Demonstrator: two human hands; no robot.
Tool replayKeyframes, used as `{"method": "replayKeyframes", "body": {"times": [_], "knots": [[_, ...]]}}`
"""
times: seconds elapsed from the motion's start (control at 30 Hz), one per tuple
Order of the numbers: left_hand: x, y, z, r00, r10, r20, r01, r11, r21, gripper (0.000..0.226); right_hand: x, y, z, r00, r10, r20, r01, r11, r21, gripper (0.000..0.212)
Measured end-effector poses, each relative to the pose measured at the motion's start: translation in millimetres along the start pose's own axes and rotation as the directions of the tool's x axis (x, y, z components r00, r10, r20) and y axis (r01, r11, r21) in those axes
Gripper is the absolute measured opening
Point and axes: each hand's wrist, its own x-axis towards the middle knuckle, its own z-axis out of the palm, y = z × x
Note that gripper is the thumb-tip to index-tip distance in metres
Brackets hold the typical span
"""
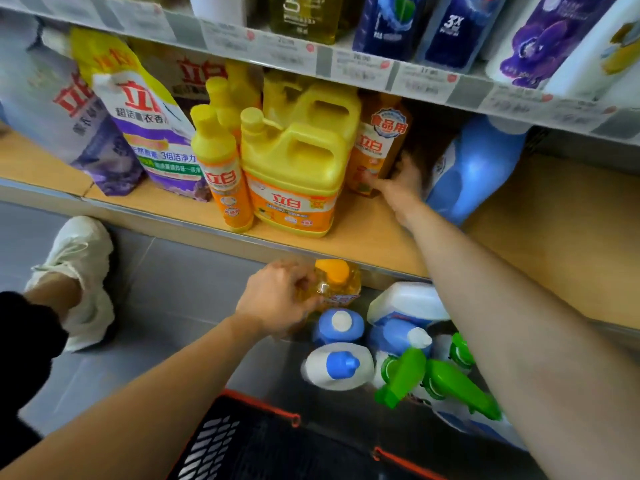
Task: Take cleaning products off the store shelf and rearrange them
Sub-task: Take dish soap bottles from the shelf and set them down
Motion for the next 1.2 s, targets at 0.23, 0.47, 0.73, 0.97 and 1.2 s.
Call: {"method": "replayKeyframes", "body": {"times": [0.23, 0.47, 0.73, 0.97, 1.2], "knots": [[0.3, 3.1, -3.4, 1.000, -0.009, 0.011, 0.009, 1.000, -0.011, 0.033, -13.2, 12.1, -0.2, 0.994, -0.045, -0.104, 0.058, 0.990, 0.131, 0.066], [-2.0, 5.8, -5.4, 1.000, -0.018, 0.007, 0.018, 1.000, -0.016, 0.027, -76.0, 26.3, -0.5, 0.973, -0.033, -0.229, 0.041, 0.999, 0.033, 0.075], [-3.4, 4.9, -7.1, 1.000, 0.010, 0.012, -0.010, 1.000, 0.001, 0.028, -78.8, -4.1, -9.1, 0.942, -0.233, -0.241, 0.264, 0.959, 0.105, 0.088], [-10.3, 13.4, -20.6, 0.999, 0.001, 0.042, 0.001, 1.000, -0.031, 0.028, -107.8, -7.8, -39.9, 0.956, -0.278, -0.089, 0.281, 0.959, 0.020, 0.081], [-29.3, 45.1, -67.4, 0.984, 0.175, -0.019, -0.175, 0.984, 0.038, 0.027, -163.6, -38.2, -90.5, 0.902, -0.405, 0.152, 0.417, 0.907, -0.055, 0.078]]}}
